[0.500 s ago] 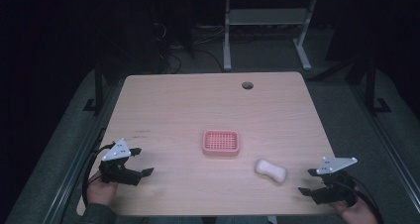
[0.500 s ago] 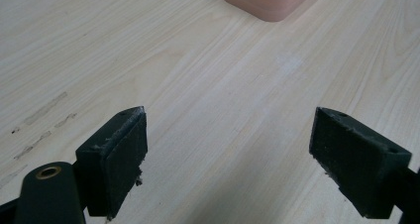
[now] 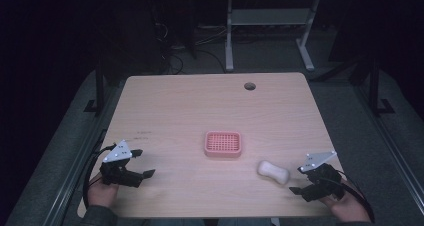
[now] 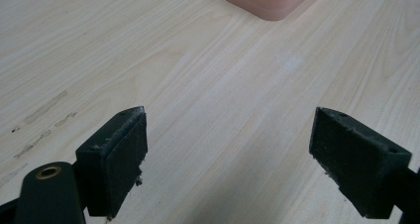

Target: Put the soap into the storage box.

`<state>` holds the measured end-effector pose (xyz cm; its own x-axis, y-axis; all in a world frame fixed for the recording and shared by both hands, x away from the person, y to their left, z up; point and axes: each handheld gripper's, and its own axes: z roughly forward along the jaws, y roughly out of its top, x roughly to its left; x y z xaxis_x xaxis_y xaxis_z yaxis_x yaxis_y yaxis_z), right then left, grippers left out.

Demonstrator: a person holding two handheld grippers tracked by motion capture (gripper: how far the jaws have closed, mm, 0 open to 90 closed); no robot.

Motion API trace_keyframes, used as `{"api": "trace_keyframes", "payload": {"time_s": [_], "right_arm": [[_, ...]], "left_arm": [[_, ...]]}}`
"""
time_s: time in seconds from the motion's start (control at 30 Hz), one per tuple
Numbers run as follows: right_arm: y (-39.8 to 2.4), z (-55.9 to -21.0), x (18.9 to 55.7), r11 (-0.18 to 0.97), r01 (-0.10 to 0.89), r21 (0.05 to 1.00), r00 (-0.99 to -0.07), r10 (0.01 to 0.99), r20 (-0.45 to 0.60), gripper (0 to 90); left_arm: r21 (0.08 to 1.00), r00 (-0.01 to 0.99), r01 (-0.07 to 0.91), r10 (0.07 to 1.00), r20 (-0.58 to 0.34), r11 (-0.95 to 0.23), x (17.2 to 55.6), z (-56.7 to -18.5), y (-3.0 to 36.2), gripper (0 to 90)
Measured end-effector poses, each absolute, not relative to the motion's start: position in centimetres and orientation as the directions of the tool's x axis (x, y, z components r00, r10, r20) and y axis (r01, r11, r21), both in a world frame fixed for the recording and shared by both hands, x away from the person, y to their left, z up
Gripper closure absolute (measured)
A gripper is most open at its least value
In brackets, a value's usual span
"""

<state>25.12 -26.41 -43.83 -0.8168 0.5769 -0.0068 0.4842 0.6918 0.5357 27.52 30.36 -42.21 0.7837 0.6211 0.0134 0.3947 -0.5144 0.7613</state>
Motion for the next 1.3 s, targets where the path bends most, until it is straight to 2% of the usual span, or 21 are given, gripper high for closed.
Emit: {"api": "trace_keyframes", "payload": {"time_s": [0.8,1.3], "right_arm": [[-22.5,-43.2,27.5,0.763,0.409,0.501,-0.866,0.497,-0.050,26.1],[-20.6,-43.7,28.3,0.781,0.398,0.481,-0.874,0.482,-0.060,27.6]], "left_arm": [[0.769,0.781,0.393,0.624,0.010,-0.505,27.4,-42.1,30.5,14.8],[0.766,0.783,0.394,0.622,0.009,-0.508,27.5,-42.1,30.4,14.8]]}}
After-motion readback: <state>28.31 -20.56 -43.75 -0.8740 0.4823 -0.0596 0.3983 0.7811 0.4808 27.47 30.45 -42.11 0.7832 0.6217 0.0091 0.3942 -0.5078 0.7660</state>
